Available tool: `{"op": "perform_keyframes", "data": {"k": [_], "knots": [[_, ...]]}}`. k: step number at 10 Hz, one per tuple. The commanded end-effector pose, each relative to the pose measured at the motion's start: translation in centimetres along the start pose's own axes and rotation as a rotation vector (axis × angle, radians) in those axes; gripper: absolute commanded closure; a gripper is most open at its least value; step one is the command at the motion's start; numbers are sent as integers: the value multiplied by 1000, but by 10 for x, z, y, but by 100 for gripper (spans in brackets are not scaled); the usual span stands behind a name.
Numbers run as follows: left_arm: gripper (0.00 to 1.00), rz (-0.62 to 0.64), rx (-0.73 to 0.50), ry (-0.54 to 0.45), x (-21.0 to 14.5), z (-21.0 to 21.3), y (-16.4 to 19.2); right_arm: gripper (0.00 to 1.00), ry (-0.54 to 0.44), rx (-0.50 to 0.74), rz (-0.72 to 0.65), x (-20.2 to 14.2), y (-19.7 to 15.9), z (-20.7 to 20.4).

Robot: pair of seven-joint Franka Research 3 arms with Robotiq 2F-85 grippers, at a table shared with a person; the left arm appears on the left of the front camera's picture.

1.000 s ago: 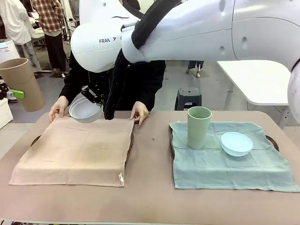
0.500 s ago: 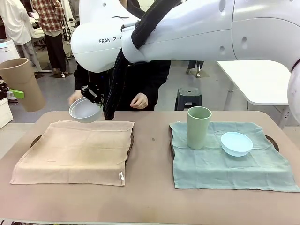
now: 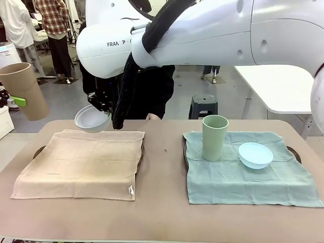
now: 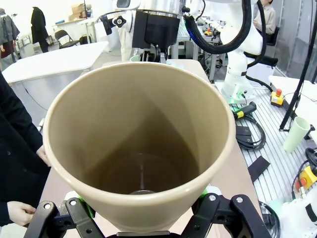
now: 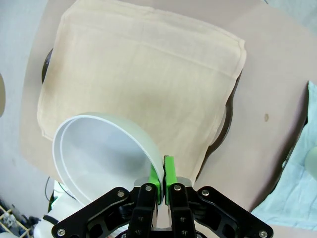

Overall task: Set up a tray with a mat and arrange the tableware.
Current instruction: Place the Picnic Bowl and Reusable plastic cup back onto the Handle tray in front of the human's position.

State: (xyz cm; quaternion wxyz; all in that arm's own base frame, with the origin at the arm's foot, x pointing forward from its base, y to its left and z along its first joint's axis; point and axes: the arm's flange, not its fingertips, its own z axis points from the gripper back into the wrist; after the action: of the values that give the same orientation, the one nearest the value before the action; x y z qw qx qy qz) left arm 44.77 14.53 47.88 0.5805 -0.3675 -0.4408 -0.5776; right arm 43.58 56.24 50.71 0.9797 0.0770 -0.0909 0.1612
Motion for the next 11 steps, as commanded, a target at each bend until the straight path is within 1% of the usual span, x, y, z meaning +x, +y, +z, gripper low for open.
{"op": "perform_keyframes", "data": {"k": [1, 2, 3, 4, 5, 6, 7, 8, 10, 11], "knots": [[100, -13, 1, -5, 4, 2, 0, 95, 0, 0, 0, 0, 0, 0], [15, 0, 0, 0, 0, 0, 0, 95, 39, 19, -39, 4, -11, -17], [15, 19, 4, -7, -20, -4, 9, 95, 70, 30, -74, 6, -23, -36], [15, 38, -52, -43, -35, -16, 14, 95, 93, 49, -88, 4, -32, -54], [15, 50, -93, -49, -44, -28, 15, 95, 121, 68, -101, 4, -37, -71], [15, 74, -112, -32, -54, -37, 15, 95, 141, 99, -99, 5, -38, -80], [15, 91, -95, -4, -57, -39, 16, 95, 128, 98, -105, 4, -33, -73], [15, 80, -77, -34, -53, -34, 12, 95, 131, 39, -106, 9, -40, -81], [15, 80, -77, -34, -53, -34, 12, 95, 131, 39, -106, 9, -40, -81], [15, 97, -89, -33, -63, -42, 15, 95, 140, 58, -114, 10, -38, -86]]}}
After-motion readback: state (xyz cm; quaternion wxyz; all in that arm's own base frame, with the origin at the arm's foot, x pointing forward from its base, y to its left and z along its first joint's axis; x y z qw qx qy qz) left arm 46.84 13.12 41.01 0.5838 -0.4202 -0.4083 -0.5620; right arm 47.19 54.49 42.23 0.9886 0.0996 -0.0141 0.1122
